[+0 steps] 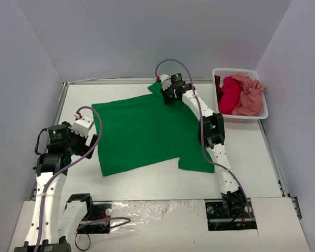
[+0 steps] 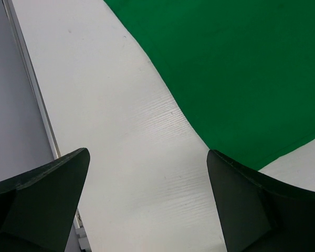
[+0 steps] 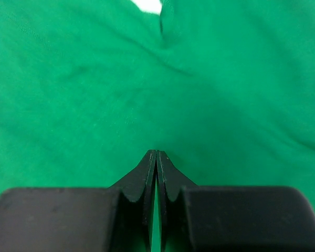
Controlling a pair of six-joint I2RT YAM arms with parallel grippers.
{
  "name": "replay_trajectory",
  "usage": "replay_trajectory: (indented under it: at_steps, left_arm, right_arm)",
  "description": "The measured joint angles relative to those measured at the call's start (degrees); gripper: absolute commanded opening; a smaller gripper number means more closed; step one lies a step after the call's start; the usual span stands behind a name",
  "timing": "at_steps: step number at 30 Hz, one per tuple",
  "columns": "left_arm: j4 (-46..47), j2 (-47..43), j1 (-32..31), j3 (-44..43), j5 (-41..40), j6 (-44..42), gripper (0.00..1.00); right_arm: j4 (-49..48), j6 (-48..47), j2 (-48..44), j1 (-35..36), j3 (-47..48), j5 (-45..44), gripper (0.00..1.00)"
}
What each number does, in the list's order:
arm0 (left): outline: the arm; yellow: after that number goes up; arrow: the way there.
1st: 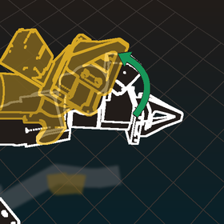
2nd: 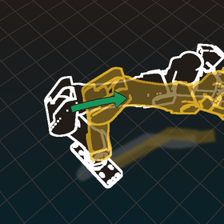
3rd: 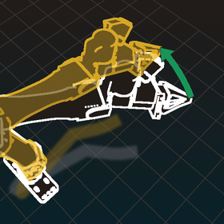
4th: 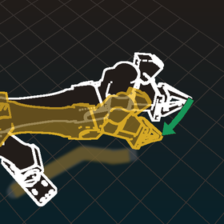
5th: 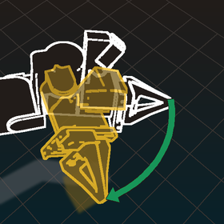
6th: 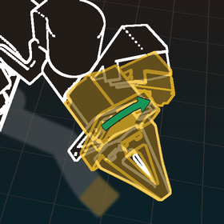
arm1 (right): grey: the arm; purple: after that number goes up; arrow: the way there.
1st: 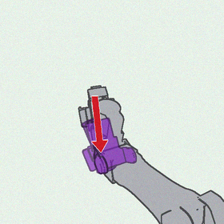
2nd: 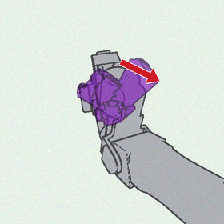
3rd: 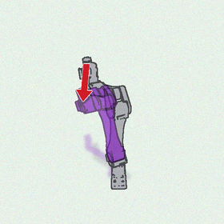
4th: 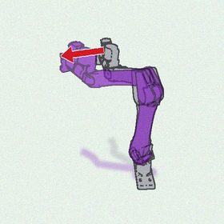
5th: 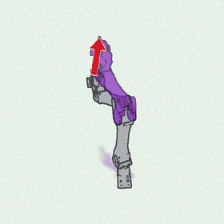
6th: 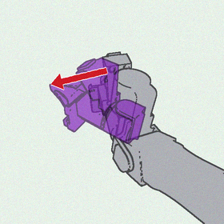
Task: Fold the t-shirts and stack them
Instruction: Flatten out the tshirt
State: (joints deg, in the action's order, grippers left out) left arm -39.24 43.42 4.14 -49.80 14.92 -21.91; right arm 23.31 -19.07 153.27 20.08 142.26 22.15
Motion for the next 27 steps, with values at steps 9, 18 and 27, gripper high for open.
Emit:
replay_trajectory:
  at_steps: [9,18,27]
  left_arm:
    - [0.0,1.4,0.7,0.7,-0.2,0.0,0.94]
    - [0.6,4.6,0.8,0.7,-0.4,0.0,0.94]
    - [3.3,10.7,0.8,0.4,-0.9,0.0,0.94]
  right_arm:
    - [-3.3,1.6,2.7,0.6,0.9,-4.2,0.00]
    - [-8.3,4.7,6.8,0.5,6.0,-12.0,0.00]
    - [-11.1,6.1,7.9,0.3,6.8,-15.7,0.35]
